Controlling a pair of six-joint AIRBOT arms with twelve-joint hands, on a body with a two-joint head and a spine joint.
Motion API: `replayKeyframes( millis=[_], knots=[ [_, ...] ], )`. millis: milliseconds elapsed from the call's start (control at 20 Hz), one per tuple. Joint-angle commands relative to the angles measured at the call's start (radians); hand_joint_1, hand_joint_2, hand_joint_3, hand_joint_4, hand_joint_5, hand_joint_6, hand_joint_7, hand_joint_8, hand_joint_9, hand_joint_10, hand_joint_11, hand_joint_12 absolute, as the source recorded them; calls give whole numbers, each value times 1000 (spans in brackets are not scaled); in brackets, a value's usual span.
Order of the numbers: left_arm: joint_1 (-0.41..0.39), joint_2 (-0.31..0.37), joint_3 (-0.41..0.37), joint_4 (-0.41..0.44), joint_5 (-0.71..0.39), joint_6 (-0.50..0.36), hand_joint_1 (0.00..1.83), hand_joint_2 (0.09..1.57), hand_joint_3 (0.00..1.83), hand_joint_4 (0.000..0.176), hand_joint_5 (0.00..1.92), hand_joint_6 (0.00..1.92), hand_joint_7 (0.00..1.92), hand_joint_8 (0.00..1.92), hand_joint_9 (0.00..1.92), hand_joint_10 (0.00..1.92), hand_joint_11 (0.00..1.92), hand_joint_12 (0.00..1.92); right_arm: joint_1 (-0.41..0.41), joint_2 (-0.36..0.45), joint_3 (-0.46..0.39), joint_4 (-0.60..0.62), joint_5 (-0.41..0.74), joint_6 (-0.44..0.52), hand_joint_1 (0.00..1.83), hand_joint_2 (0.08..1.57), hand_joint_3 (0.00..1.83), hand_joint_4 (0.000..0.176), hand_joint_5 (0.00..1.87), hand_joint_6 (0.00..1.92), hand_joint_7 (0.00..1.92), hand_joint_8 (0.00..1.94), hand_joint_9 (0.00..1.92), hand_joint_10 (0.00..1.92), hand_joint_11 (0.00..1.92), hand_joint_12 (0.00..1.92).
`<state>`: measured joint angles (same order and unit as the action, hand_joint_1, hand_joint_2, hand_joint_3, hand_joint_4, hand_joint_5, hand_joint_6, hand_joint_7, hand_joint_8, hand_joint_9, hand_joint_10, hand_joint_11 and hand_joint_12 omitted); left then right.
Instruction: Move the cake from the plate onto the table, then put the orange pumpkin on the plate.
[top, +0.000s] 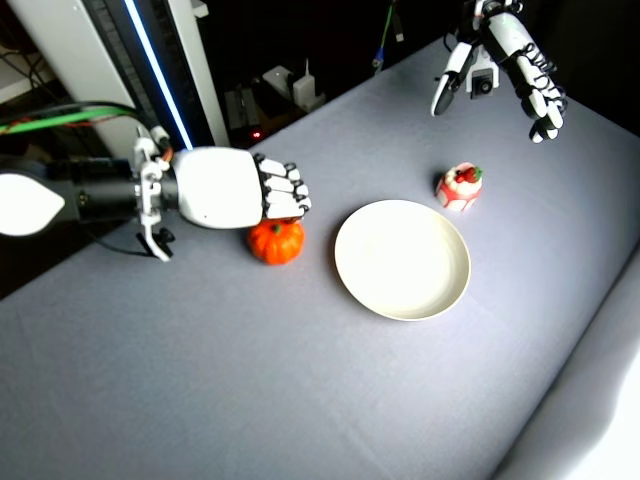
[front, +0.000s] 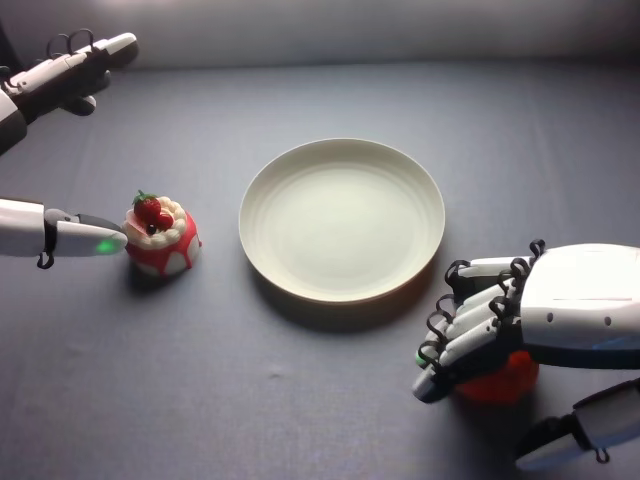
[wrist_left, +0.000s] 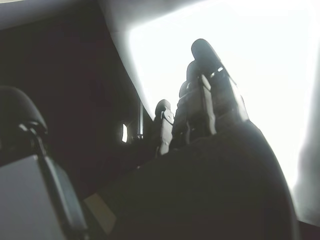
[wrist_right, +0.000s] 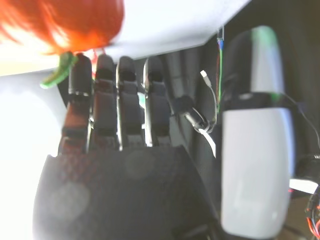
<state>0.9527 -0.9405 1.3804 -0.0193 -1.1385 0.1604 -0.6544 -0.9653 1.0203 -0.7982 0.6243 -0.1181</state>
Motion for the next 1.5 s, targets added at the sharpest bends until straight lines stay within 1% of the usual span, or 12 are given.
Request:
replayKeyframes(
  millis=[0, 150, 200, 250, 300, 350, 500, 550, 700, 900, 1150, 1450],
  knots=[
    [-2, 4, 1, -44, -117, -4, 927, 925, 14, 176, 0, 0, 0, 0, 178, 3, 0, 749, 3, -5, 3, 30, 77, 12, 1038, 1082, 4, 24, 461, 717, 656, 52, 473, 316, 0, 1442],
    [-2, 4, 1, -44, -117, -4, 897, 902, 0, 176, 0, 0, 0, 0, 138, 4, 0, 779, 2, -18, 14, 30, 67, 11, 1118, 1083, 0, 0, 464, 922, 703, 205, 411, 791, 12, 1554],
    [-2, 3, 1, -44, -118, -4, 897, 898, 0, 176, 0, 0, 0, 0, 146, 5, 0, 755, 2, -22, 18, 26, 58, 11, 1047, 1193, 9, 0, 694, 1250, 672, 353, 413, 869, 36, 1572],
    [-2, 4, 1, -44, -118, -4, 896, 886, 0, 176, 0, 0, 0, 0, 174, 11, 0, 785, 2, -28, 23, 22, 53, 11, 1036, 1227, 3, 0, 727, 1336, 646, 496, 441, 891, 84, 1574],
    [-2, 4, 1, -44, -118, -4, 899, 871, 0, 176, 0, 0, 0, 0, 174, 7, 0, 693, 2, -33, 27, 18, 45, 11, 1102, 1264, 0, 16, 679, 1464, 694, 1199, 471, 957, 121, 1611],
    [-2, 4, 1, -44, -118, -4, 878, 829, 0, 176, 0, 0, 0, 0, 186, 8, 0, 611, 2, -42, 34, 12, 36, 11, 1113, 1279, 1, 23, 637, 1529, 707, 1347, 524, 995, 165, 1579],
    [-2, 4, 1, -44, -118, -4, 877, 789, 0, 176, 0, 0, 0, 0, 193, 3, 0, 473, 2, -57, 47, 8, 20, 11, 1128, 1278, 0, 13, 639, 1545, 734, 1352, 611, 1075, 289, 1529],
    [-2, 4, 1, -44, -118, -4, 876, 789, 0, 176, 0, 0, 0, 0, 190, 1, 0, 427, 2, -58, 48, 7, 18, 11, 1274, 1252, 1, 0, 651, 1533, 741, 1345, 681, 1361, 352, 1507],
    [-1, 3, 0, -44, -118, -4, 898, 803, 3, 176, 0, 0, 0, 0, 167, 3, 0, 430, 1, -59, 49, 5, 13, 11, 1324, 1249, 1, 0, 650, 1532, 699, 1346, 726, 1458, 576, 1429],
    [1, 3, 0, -44, -119, -4, 906, 824, 4, 176, 19, 4, 0, 0, 176, 5, 0, 387, 2, -57, 49, 6, 14, 11, 1331, 1244, 0, 0, 647, 1513, 706, 1308, 754, 1464, 595, 1423],
    [6, 2, 0, -45, -120, -4, 919, 844, 3, 176, 29, 1, 0, 0, 74, 7, 0, 89, 18, -37, 37, 4, 16, 11, 1326, 1247, 1, 0, 643, 1562, 714, 1315, 726, 1428, 571, 1373],
    [14, -1, 0, -47, -118, -4, 891, 831, 0, 176, 0, 0, 0, 0, 31, 3, 0, 115, 69, 7, 10, -13, 24, -6, 1334, 1227, 1, 0, 682, 1551, 765, 1220, 732, 1358, 556, 1195]
  ],
)
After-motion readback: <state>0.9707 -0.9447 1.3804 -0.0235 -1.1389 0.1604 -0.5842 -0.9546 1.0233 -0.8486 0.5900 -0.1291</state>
